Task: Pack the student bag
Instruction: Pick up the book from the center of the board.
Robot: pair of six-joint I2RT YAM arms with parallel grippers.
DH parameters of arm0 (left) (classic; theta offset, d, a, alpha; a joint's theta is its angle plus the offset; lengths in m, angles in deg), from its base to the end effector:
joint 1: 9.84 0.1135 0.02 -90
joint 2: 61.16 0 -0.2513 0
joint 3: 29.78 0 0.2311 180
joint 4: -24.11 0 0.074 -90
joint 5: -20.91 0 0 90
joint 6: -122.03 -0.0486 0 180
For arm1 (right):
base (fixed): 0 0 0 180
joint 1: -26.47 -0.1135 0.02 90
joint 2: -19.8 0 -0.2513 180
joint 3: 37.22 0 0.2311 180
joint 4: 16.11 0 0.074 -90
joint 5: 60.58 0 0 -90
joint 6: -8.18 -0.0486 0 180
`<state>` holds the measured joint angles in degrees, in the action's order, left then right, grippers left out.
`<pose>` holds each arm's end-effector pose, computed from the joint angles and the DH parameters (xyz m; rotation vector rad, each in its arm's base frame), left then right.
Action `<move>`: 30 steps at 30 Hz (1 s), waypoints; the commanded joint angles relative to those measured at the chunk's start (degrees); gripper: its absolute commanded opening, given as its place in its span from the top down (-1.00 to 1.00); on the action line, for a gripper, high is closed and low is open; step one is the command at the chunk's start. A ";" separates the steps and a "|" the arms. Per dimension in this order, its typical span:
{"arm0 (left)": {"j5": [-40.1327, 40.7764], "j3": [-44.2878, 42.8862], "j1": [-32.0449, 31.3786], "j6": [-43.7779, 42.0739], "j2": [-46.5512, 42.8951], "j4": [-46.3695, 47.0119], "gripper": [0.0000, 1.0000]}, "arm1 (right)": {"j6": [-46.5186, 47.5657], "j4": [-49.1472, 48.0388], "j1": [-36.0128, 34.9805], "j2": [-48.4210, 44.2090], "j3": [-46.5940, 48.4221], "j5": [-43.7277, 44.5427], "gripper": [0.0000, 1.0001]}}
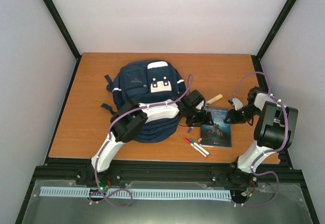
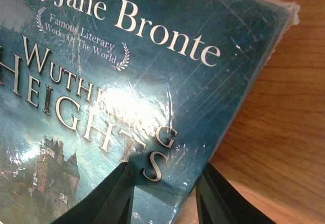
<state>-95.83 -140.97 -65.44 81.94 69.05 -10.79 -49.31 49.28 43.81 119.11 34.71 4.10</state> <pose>0.2474 -0.4000 0.1352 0.3672 2.8781 -1.1661 0.2545 -0.0577 0.1374 -0.3714 2.9096 0.6274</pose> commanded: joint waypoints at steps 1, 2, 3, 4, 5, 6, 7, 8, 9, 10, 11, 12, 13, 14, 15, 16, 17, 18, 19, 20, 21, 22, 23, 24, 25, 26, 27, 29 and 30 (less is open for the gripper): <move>-2.48 -1.03 -0.69 2.30 5.60 3.91 -0.66 | 1.74 -0.88 -0.54 4.27 -2.81 1.59 0.35; -3.00 -0.61 -0.74 2.92 5.80 6.16 -0.67 | 1.88 -0.81 -0.51 4.50 -2.90 1.21 0.36; -3.21 -0.25 -0.74 3.26 5.91 8.54 -0.67 | 1.86 -0.78 -0.55 4.75 -2.98 0.68 0.35; -3.19 -0.04 -0.74 3.35 6.00 10.55 -0.69 | 1.89 -0.66 -0.54 5.02 -3.05 0.15 0.36; -3.10 -0.29 -0.67 3.23 6.28 12.16 -0.70 | 1.94 -0.38 -0.54 5.37 -3.09 -0.53 0.36; -3.33 -0.55 -0.59 3.50 6.49 13.71 -0.71 | 1.99 -0.04 -0.51 5.55 -3.06 -1.36 0.35; -3.75 -0.39 -0.45 4.22 6.57 15.96 -0.72 | 2.03 0.35 -0.55 5.82 -3.01 -2.12 0.35; -4.37 0.19 -0.25 5.51 6.33 18.79 -0.72 | 2.26 0.63 -0.56 5.91 -2.93 -2.43 0.35; -4.55 1.09 -0.14 6.72 5.75 21.73 -0.72 | 2.12 0.64 -0.44 5.83 -2.90 -2.32 0.35; -4.55 1.80 -0.13 7.56 4.74 25.20 -0.72 | 2.05 0.58 -0.32 5.75 -2.92 -2.35 0.35; -4.35 2.12 -0.06 7.96 4.12 26.79 -0.72 | 2.15 0.73 -0.18 5.64 -2.94 -2.43 0.35; -4.27 2.24 -0.12 8.00 2.99 27.95 -0.72 | 2.26 0.98 -0.12 5.55 -2.92 -2.57 0.35; -4.28 2.39 -0.13 8.17 2.08 29.17 -0.72 | 2.43 1.09 -0.05 5.55 -2.92 -2.66 0.35; -4.14 2.77 -0.12 8.41 1.08 30.42 -0.72 | 2.56 1.30 0.08 5.48 -2.85 -2.81 0.35; -3.87 3.24 -0.13 8.66 0.23 31.67 -0.71 | 2.67 1.35 0.18 5.46 -2.84 -2.95 0.35; -3.72 3.70 -0.13 9.12 -0.62 32.53 -0.70 | 2.71 1.53 0.36 5.46 -2.79 -3.02 0.34; -3.61 4.02 -0.13 9.63 -1.24 33.05 -0.67 | 2.66 1.64 0.47 5.46 -2.75 -3.13 0.34; -3.57 4.41 -0.13 10.29 -1.71 33.66 -0.64 | 2.68 1.77 0.68 5.46 -2.56 -3.27 0.34; -3.61 5.03 -0.13 11.06 -2.24 34.52 -0.60 | 2.75 1.95 0.86 5.48 -2.50 -3.43 0.33; -3.65 5.80 -0.09 12.12 -2.64 35.63 -0.56 | 2.77 2.21 1.07 5.46 -2.32 -3.64 0.33; -3.72 6.72 -0.08 13.18 -3.19 37.04 -0.53 | 2.79 2.40 1.30 5.50 -2.18 -3.82 0.33; -3.67 7.79 -0.12 14.26 -3.74 38.29 -0.51 | 2.87 2.53 1.49 5.54 -1.99 -3.97 0.33; -3.60 8.90 -0.11 15.17 -4.41 39.61 -0.48 | 2.87 2.82 1.61 5.55 -1.86 -4.15 0.32; -3.58 10.30 -0.10 16.19 -5.13 41.56 -0.44 | 2.94 2.99 1.71 5.60 -1.72 -4.27 0.32; -3.58 11.67 -0.13 17.39 -5.80 43.87 -0.40 | 3.03 3.14 1.73 5.59 -1.57 -4.34 0.32; -3.56 13.19 -0.13 18.28 -6.64 45.82 -0.38 | 2.99 3.25 1.79 5.63 -1.56 -4.31 0.32; -3.46 13.82 -0.13 18.90 -7.28 46.93 -0.36 | 2.92 3.29 1.82 5.57 -1.45 -4.35 0.32; -3.43 13.89 -0.15 19.36 -8.16 47.38 -0.34 | 2.88 3.44 1.82 5.45 -1.30 -4.38 0.31; -3.68 13.86 -0.21 19.61 -8.32 47.68 -0.34 | 2.79 3.51 1.82 5.46 -1.19 -4.36 0.31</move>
<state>-97.54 -125.12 -63.75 98.40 66.47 20.24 -47.99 50.27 47.09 121.23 35.78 0.01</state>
